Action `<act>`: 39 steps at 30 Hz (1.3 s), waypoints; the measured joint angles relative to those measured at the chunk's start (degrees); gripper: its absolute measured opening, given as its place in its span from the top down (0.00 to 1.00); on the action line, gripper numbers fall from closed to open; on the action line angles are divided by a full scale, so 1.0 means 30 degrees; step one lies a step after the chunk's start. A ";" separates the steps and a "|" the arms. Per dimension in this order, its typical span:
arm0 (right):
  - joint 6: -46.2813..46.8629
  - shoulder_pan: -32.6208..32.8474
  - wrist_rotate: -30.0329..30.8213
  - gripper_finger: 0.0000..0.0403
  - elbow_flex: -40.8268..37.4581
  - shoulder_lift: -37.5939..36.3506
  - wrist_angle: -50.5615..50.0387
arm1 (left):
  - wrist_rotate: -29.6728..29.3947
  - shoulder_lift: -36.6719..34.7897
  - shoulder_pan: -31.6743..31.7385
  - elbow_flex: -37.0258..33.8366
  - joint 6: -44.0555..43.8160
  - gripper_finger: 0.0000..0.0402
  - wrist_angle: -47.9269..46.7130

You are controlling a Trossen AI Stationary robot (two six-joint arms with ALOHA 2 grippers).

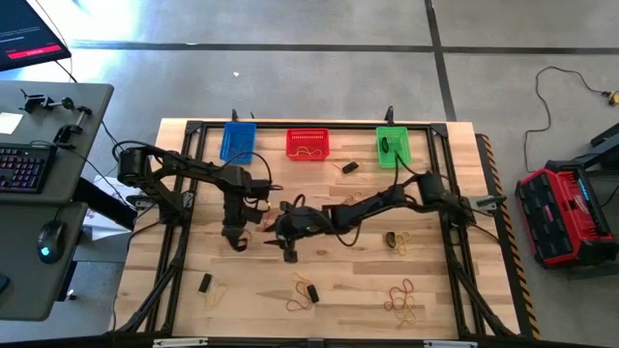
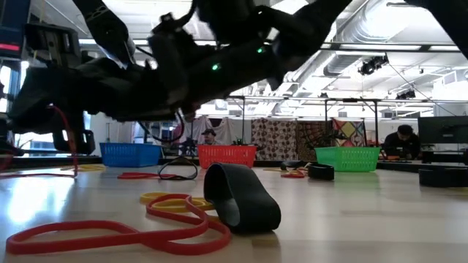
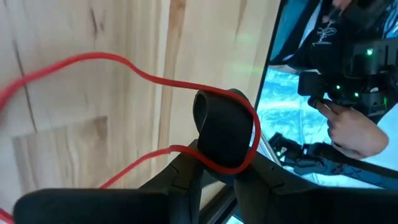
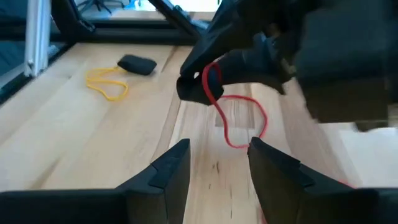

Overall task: Sort rubber bands into baskets
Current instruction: Put the black rubberband into the green bin

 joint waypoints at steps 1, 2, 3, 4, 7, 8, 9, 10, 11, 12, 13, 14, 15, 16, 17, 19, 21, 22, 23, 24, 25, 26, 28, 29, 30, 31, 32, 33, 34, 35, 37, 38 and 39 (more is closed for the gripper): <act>0.0007 0.0011 0.0000 0.62 0.0298 0.0242 -0.0117 | -0.0009 0.0000 0.0000 0.0000 -0.0206 0.83 0.0202; 0.0007 0.0012 0.0000 0.62 0.0644 0.0518 -0.0326 | -0.0031 0.0000 0.0000 0.0023 -0.0303 0.83 0.0303; 0.0000 0.0005 0.0000 0.62 0.0909 0.0656 -0.0633 | -0.0048 0.0000 -0.0010 0.0085 -0.0336 0.83 0.0279; 0.0000 0.0006 0.0013 0.62 0.1119 0.0767 -0.1028 | -0.0044 0.0000 -0.0015 0.0160 -0.0437 0.83 0.0275; -0.0025 0.0012 0.0419 0.62 0.1644 0.1081 -0.1210 | -0.0051 0.0000 -0.0015 0.0518 -0.0612 0.83 0.0231; -0.0141 0.0012 0.0446 0.62 0.1789 0.1162 -0.1215 | -0.0044 0.0000 -0.0015 0.0689 -0.0615 0.83 0.0231; -0.0246 0.0012 0.0461 0.62 0.1969 0.1243 -0.1196 | -0.0049 0.0000 -0.0015 0.0865 -0.0580 0.83 0.0238; -0.0337 0.0012 0.0467 0.62 0.2110 0.1278 -0.1198 | -0.0051 0.0000 -0.0015 0.1072 -0.0472 0.83 0.0231; -0.0357 0.0012 0.0481 0.62 0.2210 0.1285 -0.1224 | -0.0047 0.0000 -0.0015 0.1295 -0.0454 0.83 0.0256; -0.0356 0.0012 0.0502 0.62 0.2268 0.1285 -0.1183 | -0.0044 0.0000 -0.0015 0.1516 -0.0454 0.83 0.0338; -0.0355 0.0012 0.0515 0.63 0.2305 0.1285 -0.1169 | -0.0044 0.0000 -0.0015 0.1723 -0.0447 0.83 0.0375; -0.0351 0.0012 0.0528 0.63 0.2315 0.1285 -0.1141 | -0.0046 0.0000 -0.0015 0.1924 -0.0449 0.83 0.0369; -0.0342 0.0012 0.0589 0.63 0.2315 0.1285 -0.1148 | -0.0051 0.0000 -0.0015 0.2099 -0.0456 0.83 0.0340; -0.0335 0.0012 0.0770 0.63 0.2306 0.1285 -0.1159 | -0.0055 0.0000 -0.0015 0.2248 -0.0459 0.83 0.0285; -0.0335 0.0012 0.0971 0.63 0.2293 0.1285 -0.1168 | -0.0066 0.0000 -0.0015 0.2361 -0.0462 0.83 0.0265; -0.0426 0.0034 0.1080 0.64 0.2286 0.1285 -0.1182 | -0.0109 0.0000 -0.0008 0.2540 -0.0449 0.83 0.0307; -0.0441 0.0047 0.1282 0.67 0.2286 0.1285 -0.1239 | -0.0053 0.0000 0.0000 0.2640 -0.0265 0.83 0.0581; -0.0448 0.0021 0.1289 0.70 0.2286 0.1285 -0.1217 | -0.0054 0.0000 0.0000 0.2637 -0.0142 0.83 0.0562; -0.0473 0.0015 0.1427 0.73 0.2286 0.1285 -0.1210 | -0.0051 0.0000 0.0000 0.2637 -0.0024 0.83 0.0607; -0.0511 0.0012 0.1446 0.77 0.2286 0.1285 -0.1199 | -0.0051 0.0000 0.0000 0.2637 0.0041 0.83 0.0602; -0.0546 0.0012 0.1464 0.82 0.2286 0.1285 -0.1196 | -0.0051 0.0000 -0.0014 0.2637 0.0048 0.83 0.0606; -0.0571 0.0012 0.1464 0.87 0.2286 0.1285 -0.1201 | -0.0081 0.0000 -0.0015 0.2637 0.0048 0.83 0.0602; -0.0616 0.0012 0.1464 0.96 0.2286 0.1285 -0.1258 | -0.0219 0.0000 -0.0041 0.2637 0.0057 0.83 0.0604; -0.0683 0.0012 0.1461 0.98 0.2286 0.1285 -0.1313 | -0.0282 0.0000 -0.0090 0.2637 0.0063 0.83 0.0610; -0.0754 0.0012 0.1457 0.98 0.2286 0.1285 -0.1356 | -0.0368 0.0000 -0.0155 0.2637 0.0086 0.83 0.0610; -0.0797 0.0012 0.1451 0.97 0.2286 0.1285 -0.1488 | -0.0540 -0.0007 -0.0244 0.2637 0.0148 0.83 0.0624; -0.0807 0.0012 0.1444 0.96 0.2291 0.1285 -0.1654 | -0.0769 -0.0002 -0.0375 0.2637 0.0252 0.84 0.0650; -0.0816 0.0012 0.1440 0.96 0.2293 0.1285 -0.1851 | -0.1038 -0.0002 -0.0529 0.2637 0.0287 0.85 0.0656; -0.0827 0.0012 0.1435 0.96 0.2293 0.1285 -0.2080 | -0.1348 -0.0043 -0.0684 0.2637 0.0296 0.87 0.0635; -0.0841 0.0012 0.1438 0.96 0.2293 0.1285 -0.2290 | -0.1611 -0.0112 -0.0828 0.2637 0.0314 0.88 0.0627; -0.0934 0.0012 0.1405 0.99 0.2294 0.1255 -0.2805 | -0.1843 -0.0253 -0.1098 0.2630 0.0459 0.92 0.0559; -0.0954 0.0020 0.1405 0.99 0.2300 0.1213 -0.3088 | -0.1901 -0.0346 -0.1208 0.2630 0.0548 0.94 0.0560; -0.1012 0.0040 0.1378 0.99 0.2300 0.1107 -0.3554 | -0.2028 -0.0513 -0.1317 0.2630 0.0551 0.96 0.0574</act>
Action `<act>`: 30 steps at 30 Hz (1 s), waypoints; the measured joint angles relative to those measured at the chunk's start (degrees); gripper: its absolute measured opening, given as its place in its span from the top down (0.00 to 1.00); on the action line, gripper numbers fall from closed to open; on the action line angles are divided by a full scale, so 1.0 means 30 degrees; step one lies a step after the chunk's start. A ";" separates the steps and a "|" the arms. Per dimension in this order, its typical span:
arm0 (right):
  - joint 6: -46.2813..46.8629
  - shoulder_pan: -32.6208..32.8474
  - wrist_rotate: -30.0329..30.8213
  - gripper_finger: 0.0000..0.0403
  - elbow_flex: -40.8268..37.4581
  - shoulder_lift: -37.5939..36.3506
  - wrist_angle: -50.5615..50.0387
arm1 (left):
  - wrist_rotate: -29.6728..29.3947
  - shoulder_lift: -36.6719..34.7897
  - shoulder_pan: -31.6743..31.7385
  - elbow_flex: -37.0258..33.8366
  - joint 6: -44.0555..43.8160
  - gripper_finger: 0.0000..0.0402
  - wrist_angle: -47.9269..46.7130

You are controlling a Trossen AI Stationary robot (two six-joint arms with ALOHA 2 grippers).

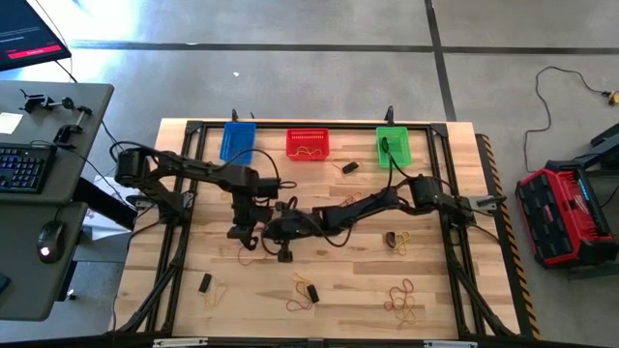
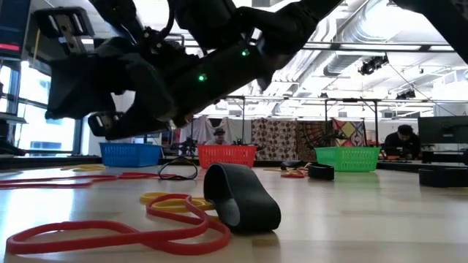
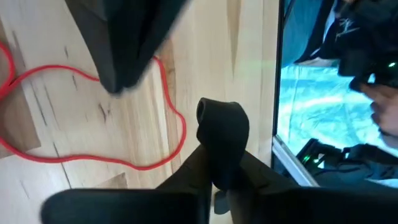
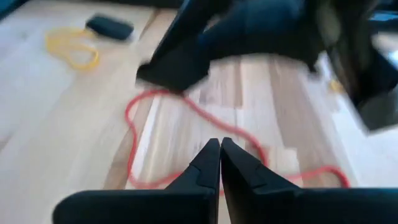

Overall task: Sort rubber bands into baskets
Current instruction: Put the black rubberband into the green bin

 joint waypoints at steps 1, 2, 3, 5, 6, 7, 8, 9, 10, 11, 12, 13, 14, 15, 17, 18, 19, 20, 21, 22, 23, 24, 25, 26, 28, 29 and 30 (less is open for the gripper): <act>-0.0007 0.0008 0.0005 0.99 0.0000 -0.0103 -0.0509 | -0.0198 -0.0172 -0.0106 0.0000 -0.0008 0.98 0.0022; -0.0075 -0.0004 0.0012 0.99 0.0000 -0.0233 -0.1025 | -0.0573 -0.0390 -0.0195 0.0000 -0.0035 0.99 0.0050; -0.0147 -0.0027 0.0031 1.00 0.0000 -0.0375 -0.1659 | -0.1086 -0.0600 -0.0241 0.0000 -0.0128 0.99 0.0037; -0.0520 0.0005 0.0329 1.00 0.0000 -0.0646 -0.2701 | -0.2134 -0.1089 -0.0344 0.0000 -0.0244 0.99 0.0098; -0.0690 0.0045 0.0755 1.00 0.0000 -0.0773 -0.3170 | -0.2498 -0.1404 -0.0344 0.0000 -0.0282 0.99 0.0178; -0.0928 0.0108 0.1237 1.00 -0.0042 -0.0873 -0.3476 | -0.2906 -0.1739 -0.0344 0.0000 -0.0350 0.99 0.0307; -0.1014 0.0186 0.1724 1.00 -0.0168 -0.0911 -0.3423 | -0.3241 -0.2039 -0.0344 0.0000 -0.0495 0.99 0.0559; -0.1035 0.0224 0.2118 1.00 -0.0403 -0.0994 -0.3245 | -0.3518 -0.2388 -0.0344 0.0000 -0.0609 0.99 0.0854; -0.1013 0.0245 0.2328 1.00 -0.0772 -0.1161 -0.3199 | -0.3885 -0.2757 -0.0345 0.0000 -0.0650 0.99 0.1145; -0.0896 0.0263 0.2367 1.00 -0.1198 -0.1256 -0.3015 | -0.4198 -0.3137 -0.0372 0.0000 -0.0710 0.99 0.1499; -0.0697 0.0252 0.2419 1.00 -0.1660 -0.1465 -0.2455 | -0.4418 -0.3530 -0.0400 0.0000 -0.0800 1.00 0.1963; -0.0518 0.0223 0.2516 1.00 -0.2364 -0.1772 -0.1886 | -0.4715 -0.3913 -0.0410 0.0000 -0.0814 1.00 0.2446; -0.0379 0.0219 0.2568 1.00 -0.3113 -0.2097 -0.1191 | -0.5026 -0.4195 -0.0433 -0.0004 -0.0836 1.00 0.2891; -0.0254 0.0207 0.2640 1.00 -0.3824 -0.2588 -0.0303 | -0.5240 -0.4526 -0.0468 -0.0033 -0.0883 1.00 0.3516; 0.0036 0.0205 0.2816 1.00 -0.5653 -0.3710 0.1340 | -0.5340 -0.5070 -0.0446 -0.0343 -0.0980 1.00 0.5047; 0.0180 0.0217 0.2912 1.00 -0.6510 -0.4320 0.2202 | -0.5387 -0.5345 -0.0392 -0.0569 -0.1028 1.00 0.5959; 0.0341 0.0222 0.3023 1.00 -0.7397 -0.4935 0.2976 | -0.5607 -0.5537 -0.0335 -0.0788 -0.1177 1.00 0.6822; 0.0513 0.0227 0.3133 1.00 -0.8214 -0.5520 0.3661 | -0.6068 -0.5612 -0.0288 -0.0992 -0.1386 1.00 0.7718; 0.0653 0.0231 0.3261 1.00 -0.8927 -0.6135 0.4300 | -0.6671 -0.5638 -0.0275 -0.1135 -0.1769 1.00 0.8833; 0.0741 0.0267 0.3429 1.00 -0.9522 -0.6651 0.4820 | -0.7367 -0.5651 -0.0272 -0.1264 -0.2206 1.00 1.0034; 0.0936 0.0311 0.3543 1.00 -0.9944 -0.7136 0.5390 | -0.8078 -0.5627 -0.0272 -0.1430 -0.2628 1.00 1.1133; 0.1078 0.0349 0.3737 1.00 -1.0287 -0.7564 0.5785 | -0.8688 -0.5563 -0.0272 -0.1545 -0.2933 1.00 1.2187; 0.1216 0.0381 0.4053 1.00 -1.0591 -0.7935 0.5959 | -0.9179 -0.5432 -0.0275 -0.1620 -0.3086 1.00 1.3222; 0.1387 0.0413 0.4534 1.00 -1.0736 -0.8203 0.6038 | -0.9601 -0.5255 -0.0286 -0.1712 -0.3210 1.00 1.4248; 0.1690 0.0525 0.5736 0.99 -1.0970 -0.8608 0.5928 | -1.0096 -0.5041 -0.0286 -0.1843 -0.3316 1.00 1.5286; 0.1813 0.0619 0.6431 0.98 -1.1050 -0.8778 0.5753 | -1.0450 -0.4851 -0.0293 -0.1841 -0.3322 1.00 1.5891; 0.1907 0.0689 0.6958 0.97 -1.1052 -0.8923 0.5517 | -1.0959 -0.4722 -0.0293 -0.1787 -0.3322 1.00 1.6353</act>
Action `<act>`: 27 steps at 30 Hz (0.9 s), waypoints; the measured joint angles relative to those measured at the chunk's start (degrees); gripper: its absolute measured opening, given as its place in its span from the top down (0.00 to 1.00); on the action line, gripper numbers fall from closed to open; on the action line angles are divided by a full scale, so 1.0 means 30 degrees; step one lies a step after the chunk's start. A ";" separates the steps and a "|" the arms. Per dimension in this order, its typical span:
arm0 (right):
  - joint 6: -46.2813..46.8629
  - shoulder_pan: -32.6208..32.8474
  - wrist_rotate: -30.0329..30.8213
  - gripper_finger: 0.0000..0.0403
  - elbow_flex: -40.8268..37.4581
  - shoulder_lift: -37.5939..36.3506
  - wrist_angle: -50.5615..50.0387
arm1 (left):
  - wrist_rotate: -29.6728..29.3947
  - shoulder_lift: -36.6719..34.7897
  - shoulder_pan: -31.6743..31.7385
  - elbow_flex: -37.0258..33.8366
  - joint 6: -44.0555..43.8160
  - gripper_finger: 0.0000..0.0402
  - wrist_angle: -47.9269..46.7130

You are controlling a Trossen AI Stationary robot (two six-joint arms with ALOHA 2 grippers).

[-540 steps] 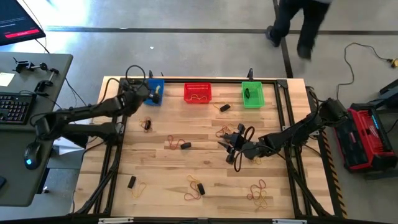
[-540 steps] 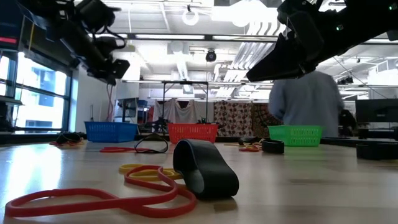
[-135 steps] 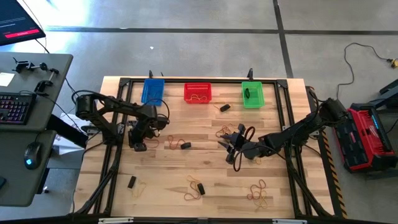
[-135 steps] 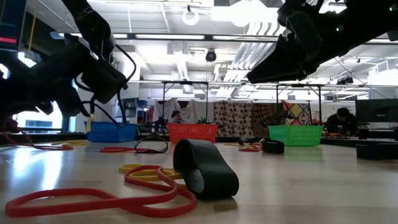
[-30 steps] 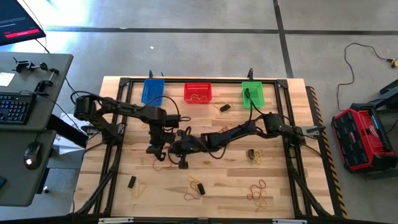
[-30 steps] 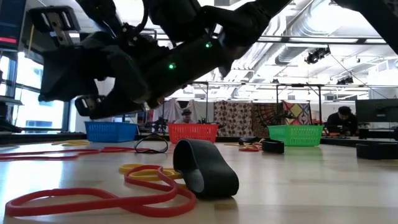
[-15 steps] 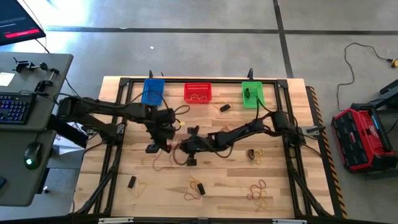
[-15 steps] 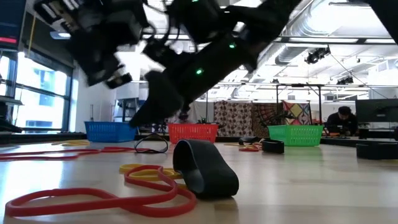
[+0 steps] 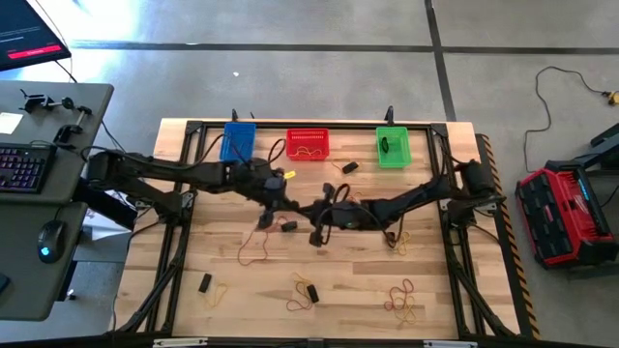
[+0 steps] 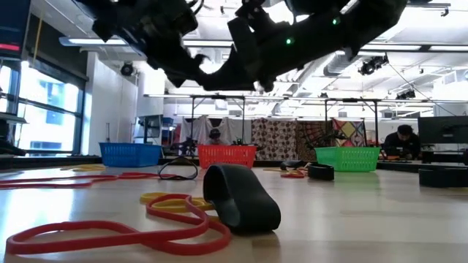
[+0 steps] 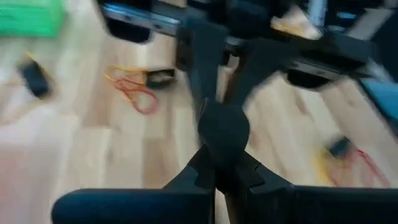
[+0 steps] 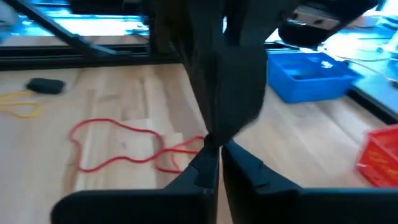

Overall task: Sort rubber bands into baskets
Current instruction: Put the black rubberband into the green bin

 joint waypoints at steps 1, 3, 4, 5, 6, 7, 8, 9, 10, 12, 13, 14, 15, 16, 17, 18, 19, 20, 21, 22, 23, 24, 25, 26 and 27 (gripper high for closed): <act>0.0047 0.0040 0.0407 0.95 0.0005 -0.0122 -0.0283 | -0.0262 0.0049 0.0000 -0.0024 -0.0015 1.00 0.0147; 0.0007 0.0049 0.0941 0.90 0.0036 -0.0304 -0.0790 | -0.0847 0.0291 -0.0005 -0.0022 -0.0022 1.00 0.0862; -0.0013 0.0062 0.1059 0.88 0.0036 -0.0403 -0.1039 | -0.0873 0.0448 -0.0007 -0.0021 -0.0016 1.00 0.0982; -0.0007 0.0062 0.1106 0.85 0.0043 -0.0440 -0.1117 | -0.0932 0.0556 -0.0006 -0.0035 -0.0021 1.00 0.1080; -0.0037 0.0062 0.1286 0.82 0.0044 -0.0458 -0.1216 | -0.0936 0.0662 0.0017 -0.0035 -0.0014 1.00 0.1302; -0.0072 0.0062 0.1415 0.80 0.0044 -0.0526 -0.1409 | -0.0929 0.0828 0.0036 -0.0035 -0.0008 1.00 0.1700; -0.0182 0.0070 0.1614 0.77 0.0044 -0.0572 -0.1456 | -0.0936 0.0987 0.0042 -0.0007 0.0025 1.00 0.1936; -0.0267 0.0071 0.1713 0.74 0.0055 -0.0649 -0.1399 | -0.0954 0.1147 0.0067 -0.0016 0.0162 1.00 0.1964; -0.0346 0.0077 0.1980 0.72 0.0058 -0.0768 -0.1534 | -0.0950 0.1280 0.0119 -0.0020 0.0353 1.00 0.2073; -0.0403 0.0074 0.2389 0.69 0.0058 -0.0881 -0.1621 | -0.0918 0.1615 0.0200 -0.0020 0.0576 1.00 0.2365; -0.0495 0.0008 0.2395 0.68 0.0063 -0.0909 -0.1624 | -0.0881 0.1741 0.0331 -0.0022 0.0706 1.00 0.2296; -0.0697 -0.0084 0.2359 0.68 0.0073 -0.0909 -0.1648 | -0.0873 0.1869 0.0441 -0.0049 0.0820 1.00 0.2260; -0.0810 -0.0142 0.2370 0.68 0.0073 -0.0909 -0.1721 | -0.0904 0.2033 0.0527 -0.0049 0.0881 1.00 0.2474; -0.0841 -0.0225 0.2377 0.68 0.0073 -0.0902 -0.1854 | -0.0827 0.2170 0.0643 -0.0043 0.0874 1.00 0.2863; -0.0830 -0.0328 0.2347 0.69 0.0073 -0.0902 -0.1898 | -0.0803 0.2298 0.0784 -0.0027 0.0896 1.00 0.2976; -0.0778 -0.0426 0.2288 0.71 0.0073 -0.0902 -0.1944 | -0.0693 0.2440 0.0899 -0.0027 0.0996 1.00 0.3053; -0.0736 -0.0497 0.2183 0.73 0.0073 -0.0902 -0.2096 | -0.0552 0.2584 0.1010 -0.0027 0.1075 1.00 0.3228; -0.0764 -0.0547 0.2182 0.75 0.0073 -0.0902 -0.2170 | -0.0317 0.2728 0.1137 -0.0027 0.1169 1.00 0.3310; -0.0831 -0.0602 0.2145 0.79 0.0073 -0.0902 -0.2254 | -0.0103 0.2858 0.1236 -0.0027 0.1171 1.00 0.3406; -0.0837 -0.0642 0.2085 0.83 0.0073 -0.0902 -0.2361 | 0.0037 0.2966 0.1326 -0.0027 0.1164 1.00 0.3521; -0.0830 -0.0684 0.2082 0.87 0.0073 -0.0902 -0.2454 | 0.0142 0.3071 0.1406 -0.0027 0.1166 1.00 0.3675; -0.0825 -0.0726 0.2061 0.92 0.0073 -0.0902 -0.2572 | 0.0151 0.3114 0.1455 -0.0027 0.1166 1.00 0.3738; -0.0848 -0.0754 0.2038 0.95 0.0073 -0.0902 -0.2609 | 0.0071 0.3129 0.1472 -0.0027 0.1262 1.00 0.3711; -0.0903 -0.0757 0.2045 0.97 0.0073 -0.0902 -0.2641 | 0.0012 0.3144 0.1472 -0.0027 0.1328 1.00 0.3689; -0.0925 -0.0751 0.2054 0.98 0.0073 -0.0902 -0.2693 | 0.0008 0.3197 0.1461 -0.0027 0.1341 1.00 0.3743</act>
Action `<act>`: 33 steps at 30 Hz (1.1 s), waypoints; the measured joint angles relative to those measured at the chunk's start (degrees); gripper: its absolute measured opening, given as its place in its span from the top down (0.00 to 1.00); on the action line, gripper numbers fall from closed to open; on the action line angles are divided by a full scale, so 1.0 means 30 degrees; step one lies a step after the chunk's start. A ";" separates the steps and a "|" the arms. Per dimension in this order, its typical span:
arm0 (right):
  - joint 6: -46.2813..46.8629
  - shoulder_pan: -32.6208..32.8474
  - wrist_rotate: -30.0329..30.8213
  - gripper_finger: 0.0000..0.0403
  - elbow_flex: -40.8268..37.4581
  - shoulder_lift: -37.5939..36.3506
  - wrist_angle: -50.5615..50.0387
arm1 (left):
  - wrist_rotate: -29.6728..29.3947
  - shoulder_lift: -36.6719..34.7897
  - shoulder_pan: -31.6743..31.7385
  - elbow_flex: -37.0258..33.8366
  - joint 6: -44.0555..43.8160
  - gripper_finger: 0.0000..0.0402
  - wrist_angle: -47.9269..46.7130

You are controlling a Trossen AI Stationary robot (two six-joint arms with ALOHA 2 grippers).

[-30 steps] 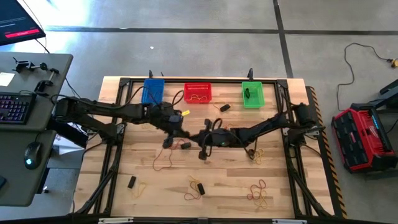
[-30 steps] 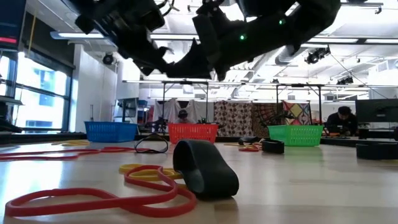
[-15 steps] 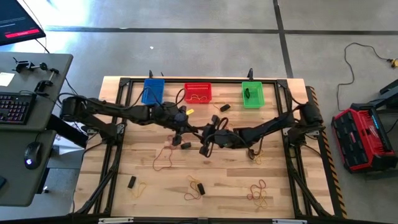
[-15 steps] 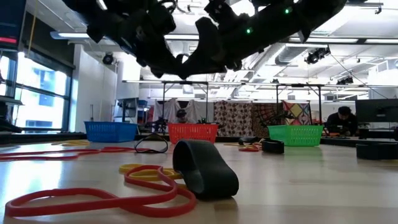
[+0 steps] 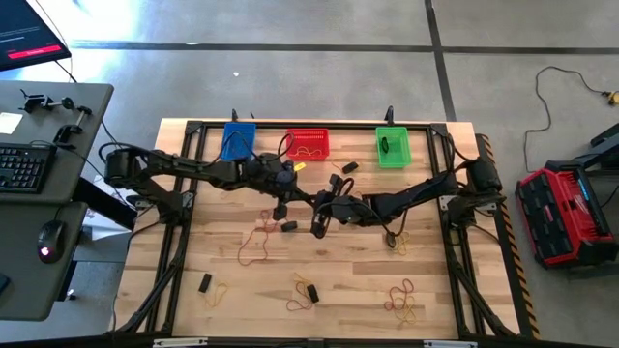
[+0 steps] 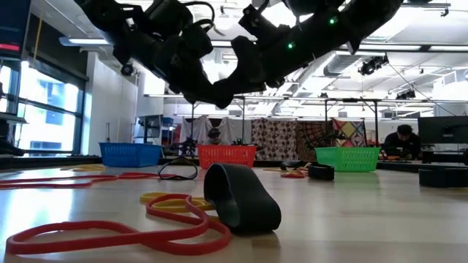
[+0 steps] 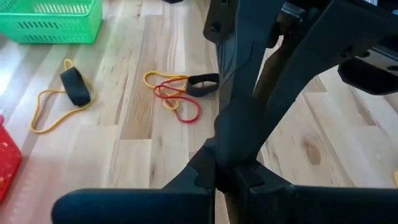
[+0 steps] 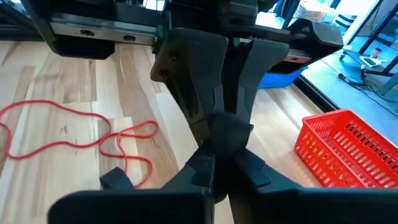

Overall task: Sort rubber bands into baskets
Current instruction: Put the black rubberband into the green bin

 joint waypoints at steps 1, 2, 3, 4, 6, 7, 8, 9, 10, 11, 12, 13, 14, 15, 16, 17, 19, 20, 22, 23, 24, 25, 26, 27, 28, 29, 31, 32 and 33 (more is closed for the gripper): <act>0.0000 0.0007 -0.0004 0.97 0.0000 0.0000 -0.0038 | 0.0003 0.0006 -0.0008 0.0000 -0.0006 1.00 -0.0008; 0.0000 0.0012 -0.0023 0.96 0.0000 0.0007 -0.0071 | 0.0003 0.0006 -0.0012 0.0000 -0.0026 1.00 -0.0072; -0.0018 0.0002 -0.0009 0.96 0.0000 0.0013 -0.0147 | 0.0000 0.0010 -0.0012 0.0000 -0.0150 0.99 -0.0072; -0.0031 -0.0005 -0.0010 0.96 0.0001 -0.0064 -0.0303 | -0.0012 0.0045 -0.0022 0.0000 -0.0304 0.99 -0.0020; -0.0045 -0.0025 -0.0024 0.98 0.0015 -0.0202 -0.0635 | -0.0269 0.0064 -0.0162 0.0000 -0.0511 0.97 0.0057; -0.0179 -0.0025 -0.0031 0.99 0.0015 -0.0328 -0.0834 | -0.0564 0.0064 -0.0262 0.0000 -0.0522 0.95 0.0040; -0.0315 -0.0038 -0.0033 0.99 0.0015 -0.0446 -0.1029 | -0.0957 0.0064 -0.0369 0.0004 -0.0499 0.94 0.0128; -0.0427 -0.0059 0.0002 0.99 0.0015 -0.0596 -0.1122 | -0.1355 0.0064 -0.0460 0.0029 -0.0440 0.92 0.0221; -0.0564 -0.0087 0.0012 0.99 0.0010 -0.0751 -0.1233 | -0.1687 0.0057 -0.0540 0.0043 -0.0379 0.90 0.0367; -0.0754 -0.0105 0.0035 0.99 0.0003 -0.0907 -0.1347 | -0.1912 0.0049 -0.0625 0.0044 -0.0379 0.88 0.0557; -0.0901 -0.0105 0.0031 0.99 -0.0004 -0.1094 -0.1486 | -0.2026 0.0049 -0.0681 0.0044 -0.0417 0.86 0.0729; -0.1021 -0.0105 0.0024 0.99 -0.0011 -0.1231 -0.1604 | -0.2064 0.0049 -0.0752 0.0044 -0.0474 0.85 0.0921; -0.1162 -0.0112 0.0015 1.00 -0.0015 -0.1393 -0.1725 | -0.2105 0.0042 -0.0812 0.0044 -0.0476 0.83 0.1074; -0.1206 -0.0112 -0.0032 1.00 -0.0015 -0.1539 -0.1844 | -0.2183 0.0042 -0.0886 0.0040 -0.0479 0.81 0.1220; -0.1260 -0.0112 -0.0034 1.00 -0.0022 -0.1688 -0.1997 | -0.2215 0.0042 -0.0925 0.0036 -0.0481 0.80 0.1419; -0.1317 -0.0127 -0.0038 1.00 -0.0029 -0.1787 -0.2074 | -0.2231 0.0042 -0.0946 0.0036 -0.0481 0.79 0.1558; -0.1326 -0.0127 -0.0058 1.00 -0.0029 -0.1978 -0.2243 | -0.2248 0.0035 -0.0959 0.0036 -0.0495 0.76 0.1717; -0.1326 -0.0134 -0.0136 1.00 -0.0029 -0.2029 -0.2302 | -0.2241 0.0035 -0.0959 0.0036 -0.0488 0.76 0.1732; -0.1326 -0.0149 -0.0447 1.00 -0.0029 -0.2033 -0.2307 | -0.2124 0.0035 -0.0937 0.0036 -0.0501 0.74 0.1658; -0.1326 -0.0156 -0.0585 1.00 -0.0029 -0.2033 -0.2309 | -0.2069 0.0035 -0.0937 0.0029 -0.0495 0.74 0.1618; -0.1324 -0.0163 -0.0717 1.00 -0.0029 -0.2033 -0.2309 | -0.2011 0.0035 -0.0941 0.0029 -0.0472 0.74 0.1557; -0.1301 -0.0171 -0.0859 1.00 -0.0029 -0.2033 -0.2309 | -0.1963 0.0035 -0.0944 0.0029 -0.0395 0.74 0.1495; -0.1275 -0.0171 -0.0920 1.00 -0.0029 -0.2033 -0.2309 | -0.1952 0.0035 -0.0944 0.0029 -0.0286 0.74 0.1450; -0.1275 -0.0178 -0.0945 1.00 -0.0029 -0.2033 -0.2309 | -0.1981 0.0038 -0.0944 0.0029 -0.0243 0.74 0.1411; -0.1268 -0.0186 -0.0997 1.00 -0.0029 -0.2033 -0.2308 | -0.2088 0.0035 -0.0944 0.0029 -0.0234 0.74 0.1381; -0.1268 -0.0200 -0.1058 1.00 -0.0029 -0.2033 -0.2302 | -0.2163 0.0035 -0.0944 0.0029 -0.0202 0.75 0.1367; -0.1282 -0.0207 -0.1058 1.00 -0.0029 -0.2033 -0.2302 | -0.2183 0.0038 -0.0944 0.0022 -0.0157 0.77 0.1353; -0.1275 -0.0207 -0.1058 1.00 -0.0029 -0.2033 -0.2302 | -0.2176 0.0042 -0.0944 0.0015 -0.0153 0.78 0.1319; -0.1269 -0.0207 -0.1052 1.00 -0.0029 -0.2036 -0.2283 | -0.2139 0.0042 -0.0951 0.0007 -0.0143 0.79 0.1272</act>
